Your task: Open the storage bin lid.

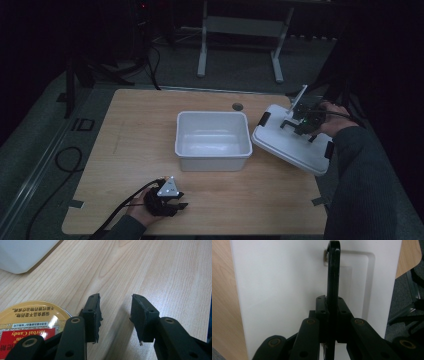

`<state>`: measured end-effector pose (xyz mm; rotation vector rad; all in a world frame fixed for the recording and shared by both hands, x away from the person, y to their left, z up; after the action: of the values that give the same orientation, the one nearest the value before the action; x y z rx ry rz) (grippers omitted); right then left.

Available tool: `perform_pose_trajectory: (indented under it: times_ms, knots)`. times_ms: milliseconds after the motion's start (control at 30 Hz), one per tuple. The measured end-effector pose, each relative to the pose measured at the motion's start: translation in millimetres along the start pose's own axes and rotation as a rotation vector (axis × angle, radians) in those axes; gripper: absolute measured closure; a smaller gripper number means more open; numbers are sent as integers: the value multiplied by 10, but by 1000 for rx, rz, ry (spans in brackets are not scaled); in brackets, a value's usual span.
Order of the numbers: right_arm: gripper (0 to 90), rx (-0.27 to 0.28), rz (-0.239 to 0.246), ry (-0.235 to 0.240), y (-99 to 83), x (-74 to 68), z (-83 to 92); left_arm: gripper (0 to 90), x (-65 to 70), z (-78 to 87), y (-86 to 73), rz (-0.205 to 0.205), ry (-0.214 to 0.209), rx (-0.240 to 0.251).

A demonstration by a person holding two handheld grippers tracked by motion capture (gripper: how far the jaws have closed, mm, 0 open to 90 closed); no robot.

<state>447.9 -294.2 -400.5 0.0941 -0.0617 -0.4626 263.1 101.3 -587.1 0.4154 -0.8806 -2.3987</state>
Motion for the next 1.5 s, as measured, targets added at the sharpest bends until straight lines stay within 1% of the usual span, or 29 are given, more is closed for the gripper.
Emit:
perform_pose_trajectory:
  times_ms: [300,367,767,1133,1500]
  knots:
    - [841,2,-14,2,-64,22,-113,595,1,-2,1,1,0,1]
    - [841,-1,-16,-5,-70,28,-138,595,0,-2,1,1,0,1]
    - [841,5,-17,2,-43,26,-310,595,1,-3,1,1,0,2]
    - [841,15,-34,15,-81,32,-510,594,3,-4,1,4,-2,3]
    - [841,12,-47,30,-71,29,-717,592,3,-4,1,1,-3,2]
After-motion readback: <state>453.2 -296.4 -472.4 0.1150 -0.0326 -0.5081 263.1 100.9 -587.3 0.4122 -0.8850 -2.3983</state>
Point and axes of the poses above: each handheld gripper's, and its own axes: z roughly backward along the jaws, y roughly out of its top, x roughly to its right, the point moved 5 cm from there along -z, roughly forward along the jaws, and after that the axes turned 11 degrees about y, right-handed, at the moved point
